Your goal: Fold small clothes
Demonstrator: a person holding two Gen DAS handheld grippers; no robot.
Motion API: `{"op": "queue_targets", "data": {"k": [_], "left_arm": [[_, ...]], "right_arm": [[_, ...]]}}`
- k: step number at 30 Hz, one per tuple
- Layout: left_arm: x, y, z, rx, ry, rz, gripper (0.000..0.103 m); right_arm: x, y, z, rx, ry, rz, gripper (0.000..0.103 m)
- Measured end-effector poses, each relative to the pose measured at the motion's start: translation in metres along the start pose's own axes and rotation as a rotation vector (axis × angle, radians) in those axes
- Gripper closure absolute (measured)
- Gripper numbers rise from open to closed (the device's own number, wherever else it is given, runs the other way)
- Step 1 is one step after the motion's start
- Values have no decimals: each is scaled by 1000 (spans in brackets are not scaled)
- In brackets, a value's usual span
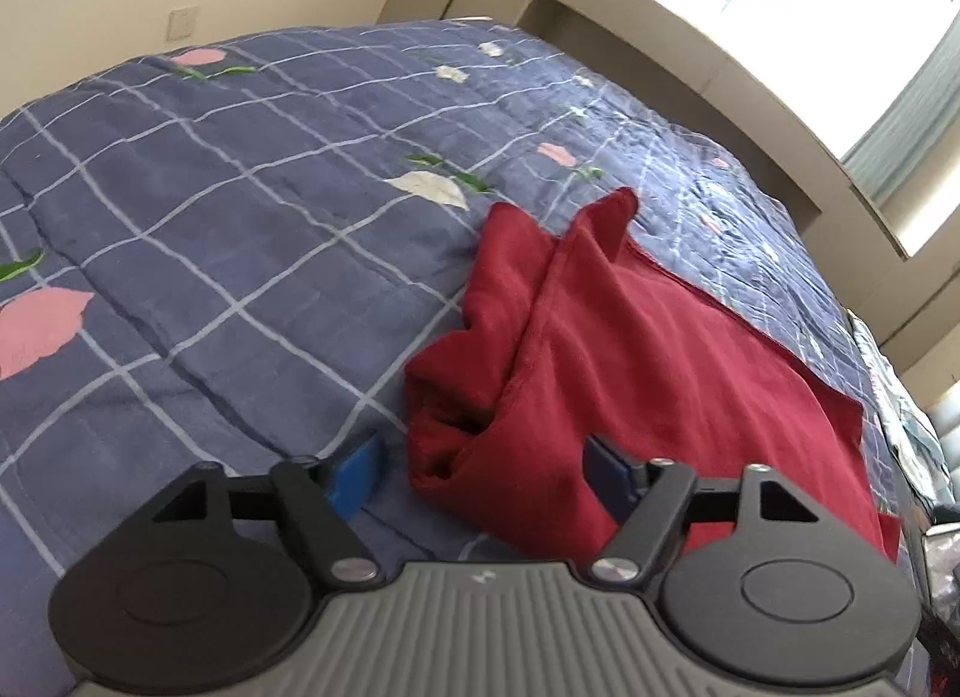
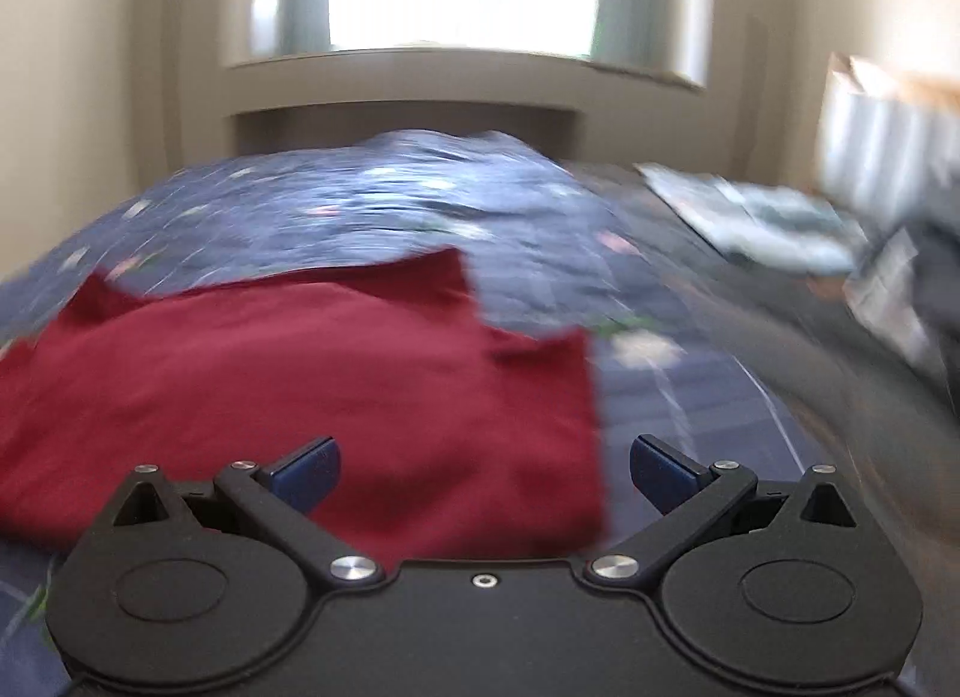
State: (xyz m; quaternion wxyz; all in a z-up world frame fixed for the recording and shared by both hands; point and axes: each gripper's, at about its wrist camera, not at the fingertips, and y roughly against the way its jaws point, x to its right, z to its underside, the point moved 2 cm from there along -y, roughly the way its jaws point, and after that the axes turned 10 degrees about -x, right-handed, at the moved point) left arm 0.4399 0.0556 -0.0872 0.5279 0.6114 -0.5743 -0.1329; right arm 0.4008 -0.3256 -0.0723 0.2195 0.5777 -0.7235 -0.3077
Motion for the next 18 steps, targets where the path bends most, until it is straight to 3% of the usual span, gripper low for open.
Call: {"op": "queue_targets", "data": {"k": [1,3,4,6,7,8,9,11,12,18], "left_arm": [[0,0,-1,-2,9,-3,32],[0,-1,-4,-5,14,-18,46],[0,-2,-5,-13,11,-23,46],[3,-3,-8,-24,14,-30,55],[4,-3,-8,-29,13,-27,62],[6,-3,-9,-35,12,-15,80],[7,-2,-9,-42,16,4,87],[10,-1,-9,-39,15,1,91],[12,0,-9,-36,13,0,92],[10,24,-12,-3,8,54,94]], "right_arm": [[9,-1,2,-18,-37,-18,1],[22,-6,6,-62,-84,-75,3],[24,-10,8,-87,-92,-103,7],[25,-18,9,-127,-116,-139,19],[26,-21,11,-143,-141,-158,31],[26,-22,12,-151,-171,-178,40],[27,-21,12,-146,-198,-192,46],[28,-17,10,-132,-235,-222,78],[29,-14,10,-124,-241,-241,87],[34,13,5,-84,-249,-290,93]]}}
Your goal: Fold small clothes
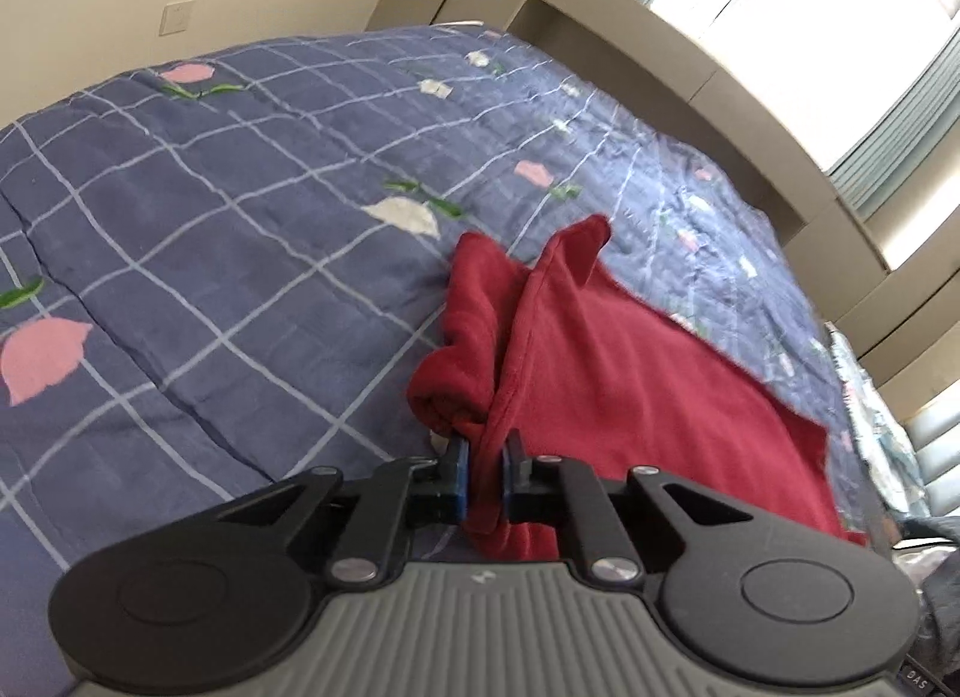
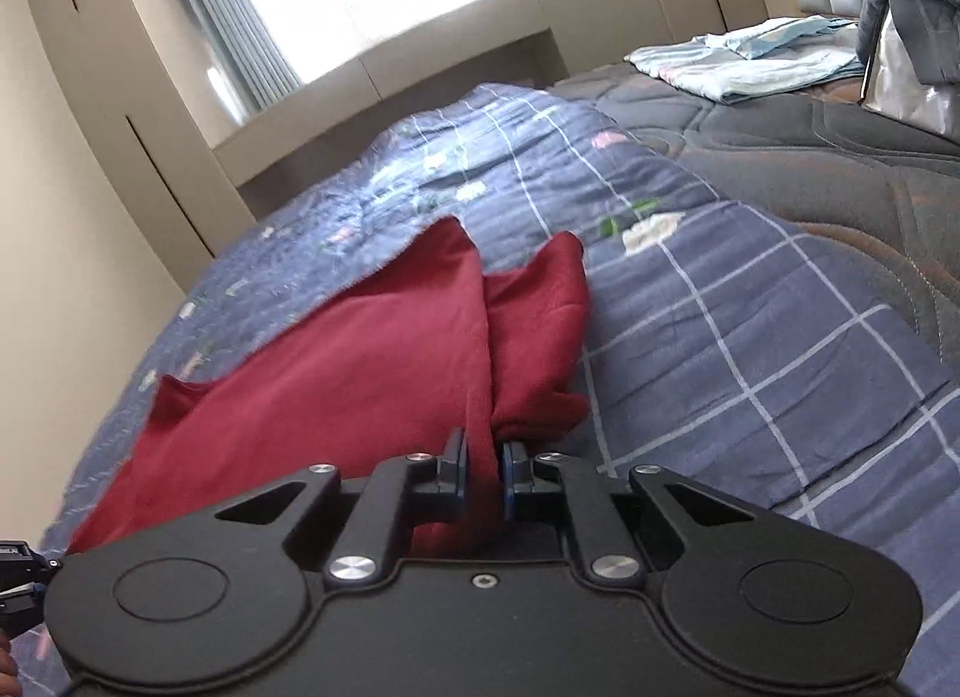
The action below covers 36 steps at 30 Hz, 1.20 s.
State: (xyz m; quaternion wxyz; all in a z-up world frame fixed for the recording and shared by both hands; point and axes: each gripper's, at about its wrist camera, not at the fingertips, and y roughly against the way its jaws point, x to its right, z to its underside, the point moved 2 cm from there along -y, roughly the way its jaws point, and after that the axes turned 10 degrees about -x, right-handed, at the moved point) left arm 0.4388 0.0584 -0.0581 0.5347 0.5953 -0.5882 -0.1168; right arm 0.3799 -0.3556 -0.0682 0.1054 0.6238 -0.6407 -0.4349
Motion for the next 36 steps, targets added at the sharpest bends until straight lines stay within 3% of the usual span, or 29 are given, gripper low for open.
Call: {"op": "queue_targets", "data": {"k": [6,13,18,19,20,24,25,28,30,32,36], "left_arm": [[-13,24,15,-33,-1,14,94],[-18,39,41,4,-106,-25,93],[-21,29,52,14,-119,-51,89],[-23,28,55,16,-119,-52,88],[-24,27,57,17,-117,-58,85],[-33,24,62,19,-83,-86,58],[-35,23,63,18,-69,-84,55],[-39,21,65,11,-42,-71,43],[-39,21,66,13,-31,-47,29],[-38,20,67,18,-12,-21,22],[-37,17,72,32,7,0,14]], "right_arm": [[-3,34,10,-26,15,-18,93],[-4,44,34,-56,110,17,88],[-7,44,47,-28,209,100,60],[-7,44,50,-20,218,110,44],[-9,46,54,4,236,137,24],[-28,48,55,114,350,208,9],[-36,44,51,135,380,208,0],[-72,14,33,149,518,188,1],[-101,-19,20,127,639,188,1],[-127,-59,5,110,739,183,1],[-163,-133,-21,40,812,179,1]]}}
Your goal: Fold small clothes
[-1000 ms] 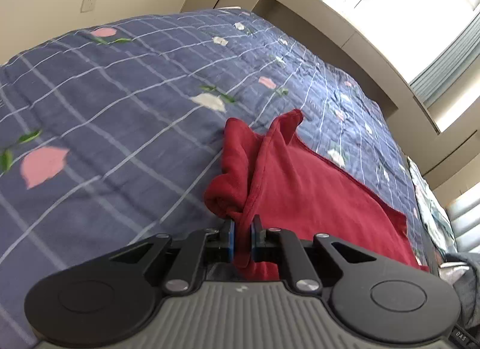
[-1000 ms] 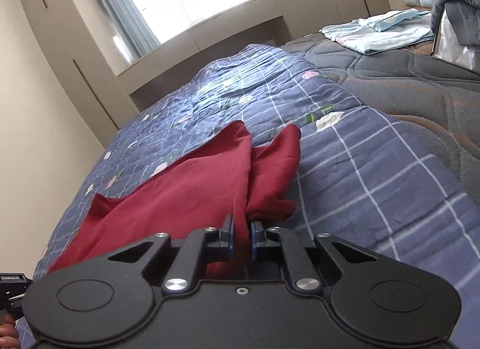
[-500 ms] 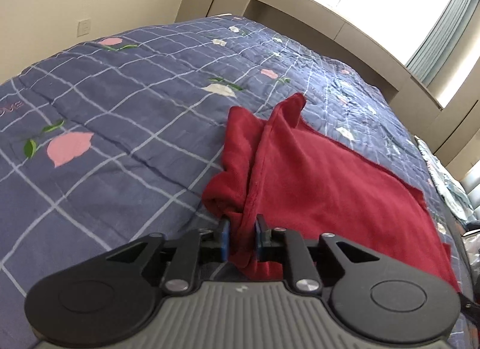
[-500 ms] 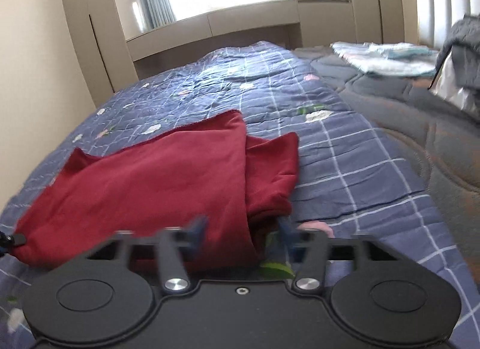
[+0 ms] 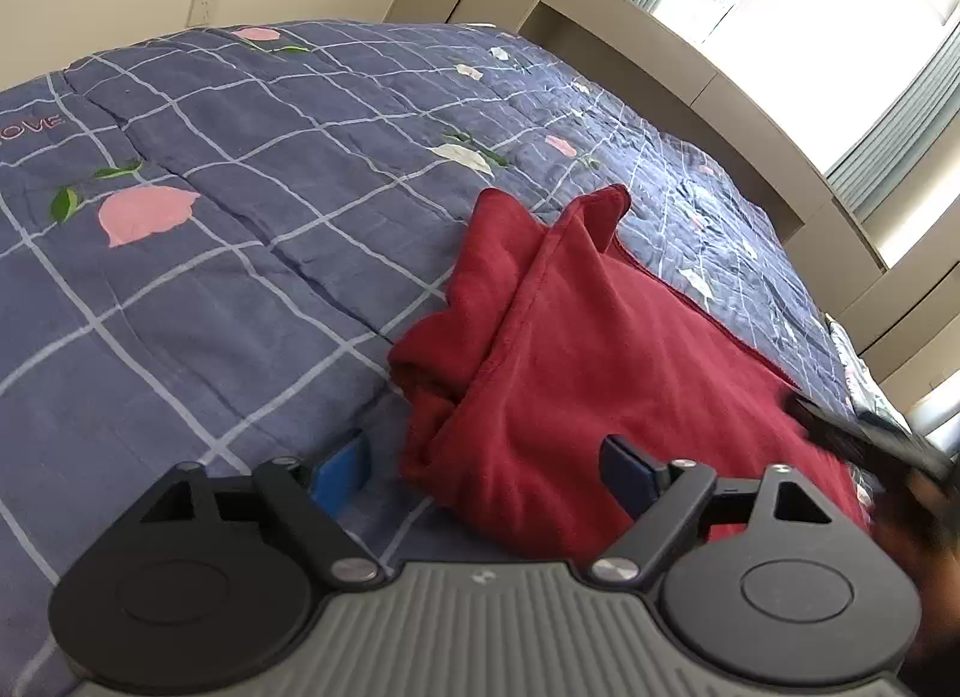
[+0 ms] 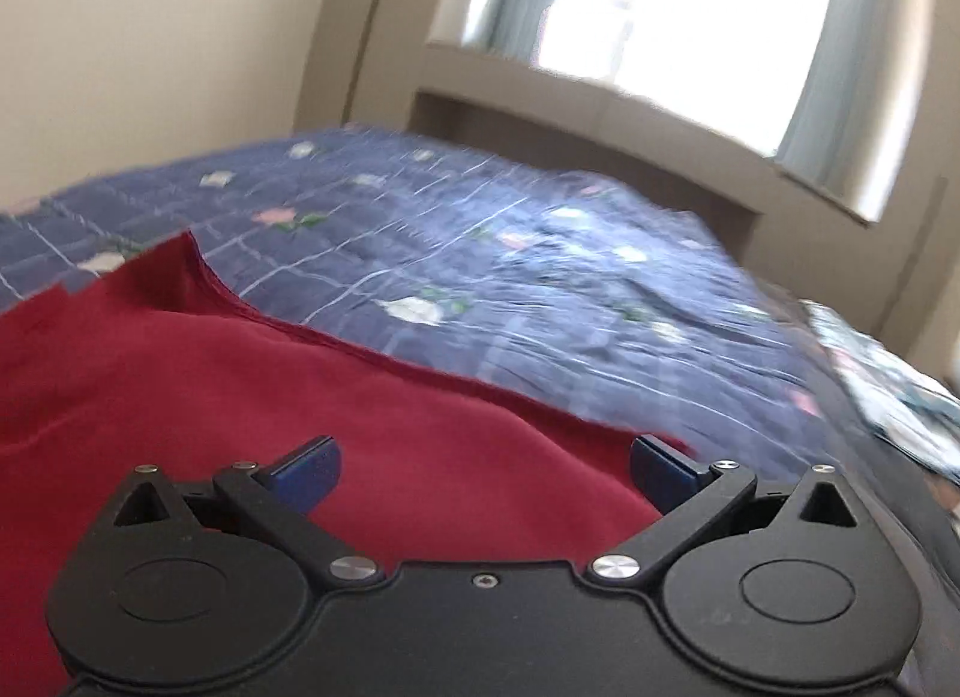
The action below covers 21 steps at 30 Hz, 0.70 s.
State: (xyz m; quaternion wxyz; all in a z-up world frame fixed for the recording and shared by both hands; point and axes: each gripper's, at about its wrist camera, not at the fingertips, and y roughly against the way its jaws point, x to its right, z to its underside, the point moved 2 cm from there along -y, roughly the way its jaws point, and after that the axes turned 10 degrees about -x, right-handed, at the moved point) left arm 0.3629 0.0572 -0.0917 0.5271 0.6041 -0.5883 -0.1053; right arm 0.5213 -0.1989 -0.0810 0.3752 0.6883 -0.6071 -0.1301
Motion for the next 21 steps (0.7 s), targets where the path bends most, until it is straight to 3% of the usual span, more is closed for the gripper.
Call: {"op": "queue_targets", "data": {"k": [4,7,13,15,21], "left_arm": [[0,-2,0,13,40,4,13],[-3,-2,-3,29,103,11,21],[-9,-3,-6,47,151,-7,38],[-10,-3,-5,51,154,-20,49],[-10,-3,-5,48,153,-24,58]], "right_arm": [[-16,-34,-18,-18,80,46,1],[-25,-33,-10,-19,108,66,1],[-43,8,28,34,187,103,1],[-46,26,40,50,182,110,1],[-51,66,72,75,165,157,1]]}}
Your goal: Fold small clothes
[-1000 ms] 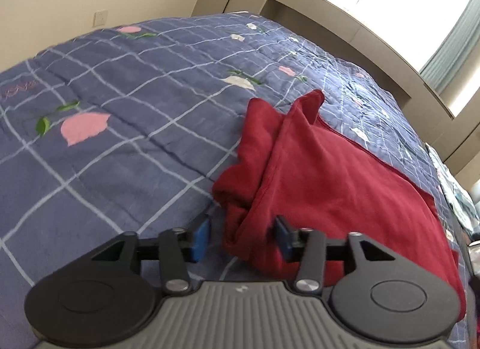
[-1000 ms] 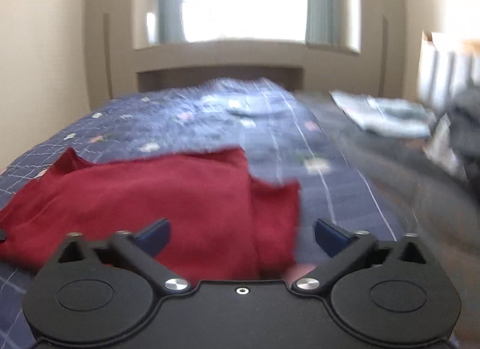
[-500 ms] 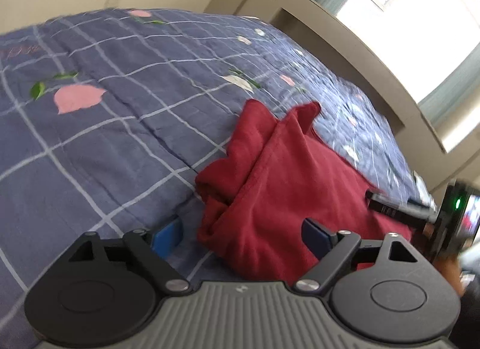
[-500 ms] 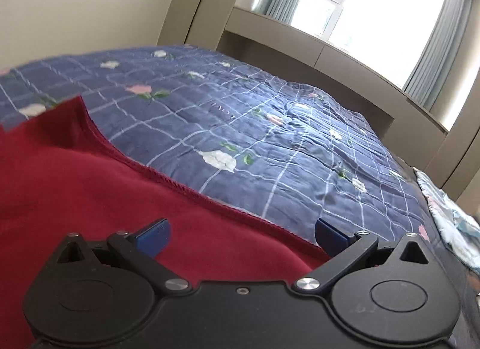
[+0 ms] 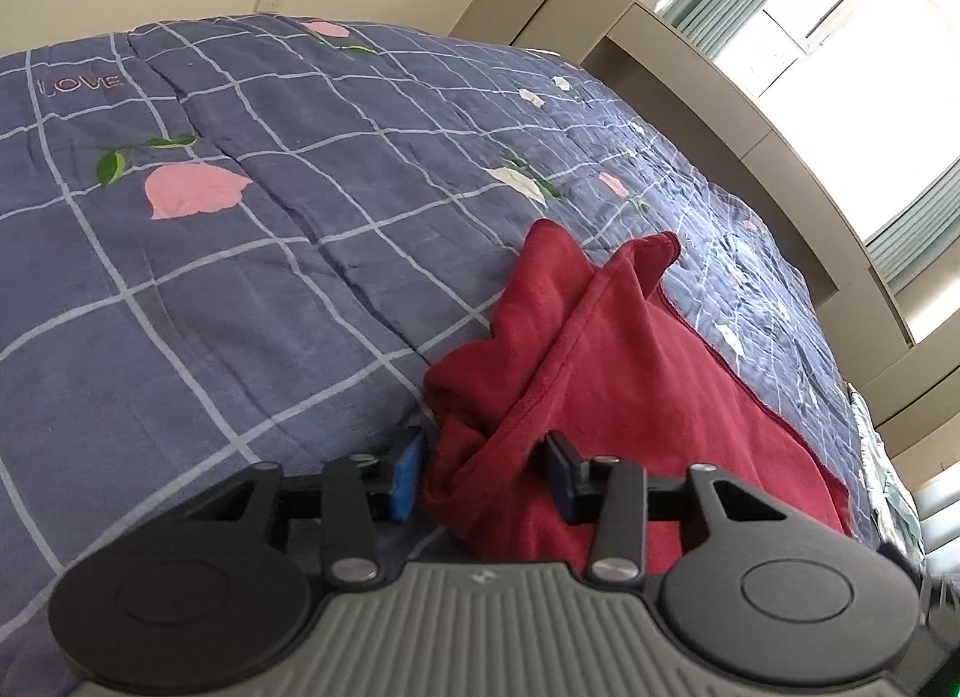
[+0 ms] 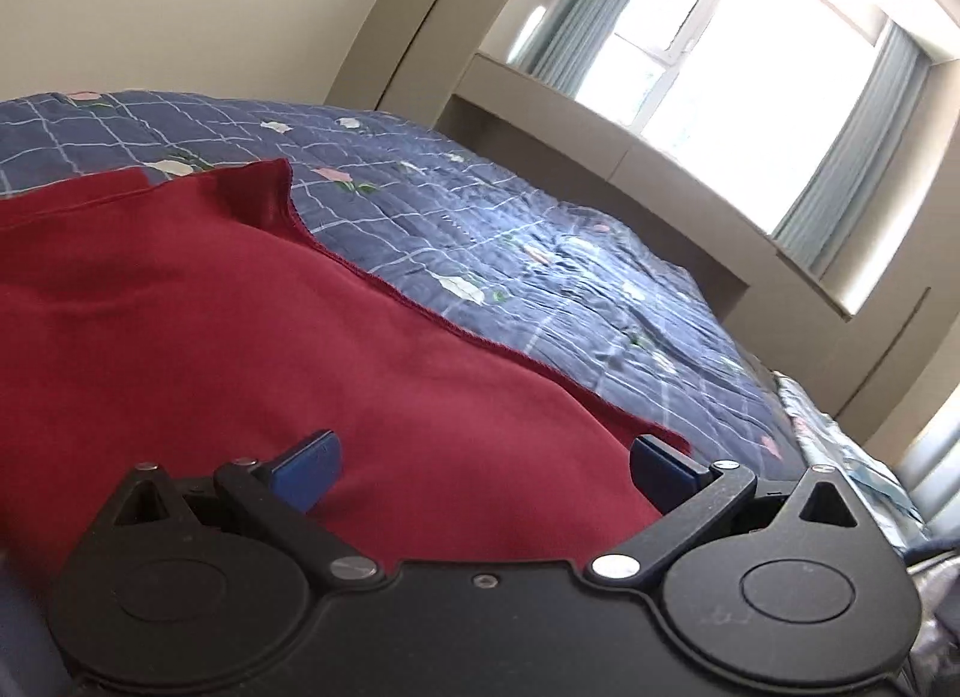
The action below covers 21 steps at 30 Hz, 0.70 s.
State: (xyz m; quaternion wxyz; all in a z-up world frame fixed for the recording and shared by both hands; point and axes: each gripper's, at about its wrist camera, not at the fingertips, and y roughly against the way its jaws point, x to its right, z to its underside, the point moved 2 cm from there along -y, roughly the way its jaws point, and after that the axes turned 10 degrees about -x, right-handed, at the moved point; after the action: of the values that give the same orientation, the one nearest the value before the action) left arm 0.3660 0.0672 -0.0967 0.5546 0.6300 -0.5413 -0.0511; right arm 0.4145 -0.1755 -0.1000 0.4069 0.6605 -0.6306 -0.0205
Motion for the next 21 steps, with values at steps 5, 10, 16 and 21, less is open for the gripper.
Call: {"op": "queue_targets", "data": {"k": [5,10,16,21], "left_arm": [[3,-1,0,-6,-6,-19,58],[5,-2,1,-10,9,-23,47],[19,-4,9,-23,-69,-64,29],[19,0,21,-22,-48,6,13]], "right_arm": [[-8,1,22,49,-42,44,1],[-14,3,24,71,-14,84,1],[-10,2,25,67,-36,62,1],[-11,2,26,73,-35,67,1]]}}
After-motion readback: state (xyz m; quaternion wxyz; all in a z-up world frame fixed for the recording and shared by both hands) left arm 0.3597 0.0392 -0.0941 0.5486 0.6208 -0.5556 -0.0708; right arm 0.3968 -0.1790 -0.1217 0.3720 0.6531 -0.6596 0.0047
